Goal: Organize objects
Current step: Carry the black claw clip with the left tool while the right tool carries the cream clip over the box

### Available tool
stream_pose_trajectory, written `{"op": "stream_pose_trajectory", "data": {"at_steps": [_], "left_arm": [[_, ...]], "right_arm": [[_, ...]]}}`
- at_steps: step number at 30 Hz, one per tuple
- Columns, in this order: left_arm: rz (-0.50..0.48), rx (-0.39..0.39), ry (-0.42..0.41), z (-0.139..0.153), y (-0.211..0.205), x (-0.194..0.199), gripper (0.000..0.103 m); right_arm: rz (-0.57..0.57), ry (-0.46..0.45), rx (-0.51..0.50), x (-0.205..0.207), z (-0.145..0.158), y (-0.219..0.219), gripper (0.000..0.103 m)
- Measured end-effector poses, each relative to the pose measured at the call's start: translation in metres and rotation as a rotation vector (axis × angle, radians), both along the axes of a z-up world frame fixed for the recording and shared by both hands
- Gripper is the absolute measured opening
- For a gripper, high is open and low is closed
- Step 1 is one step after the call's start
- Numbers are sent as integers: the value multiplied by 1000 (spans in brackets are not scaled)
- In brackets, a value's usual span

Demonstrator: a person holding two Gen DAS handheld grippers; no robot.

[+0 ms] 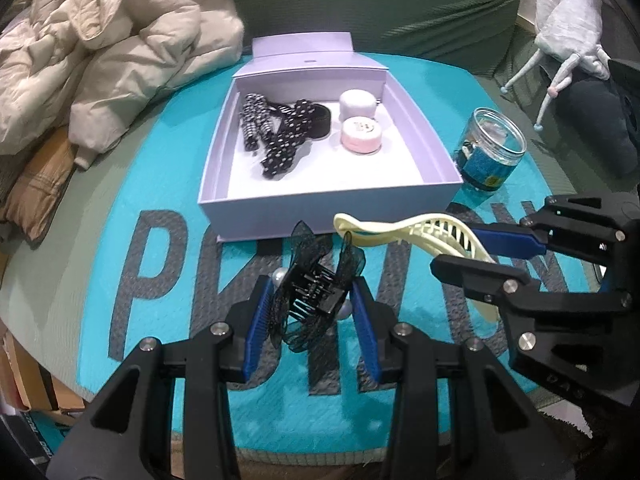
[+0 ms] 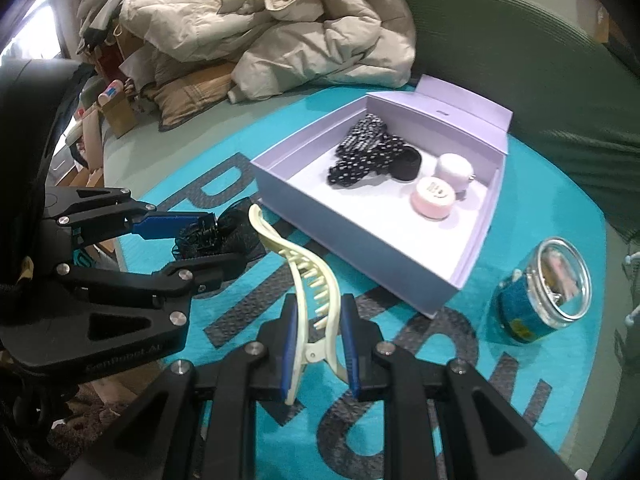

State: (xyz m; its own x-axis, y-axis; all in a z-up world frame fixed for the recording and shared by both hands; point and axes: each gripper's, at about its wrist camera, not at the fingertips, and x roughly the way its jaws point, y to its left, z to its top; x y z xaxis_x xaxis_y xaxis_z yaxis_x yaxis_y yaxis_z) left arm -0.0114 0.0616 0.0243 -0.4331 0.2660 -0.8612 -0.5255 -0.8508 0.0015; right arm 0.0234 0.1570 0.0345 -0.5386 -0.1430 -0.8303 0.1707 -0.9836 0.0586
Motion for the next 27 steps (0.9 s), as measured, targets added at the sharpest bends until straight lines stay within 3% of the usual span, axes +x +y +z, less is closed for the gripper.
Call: {"op": "stream_pose_trajectory", "data": {"at_steps": [27], "left_arm": [[-51,-36,-42,-10,48,-84,38]], "right_arm": [[-24,-25,-12,-70,-13,49,20]]}}
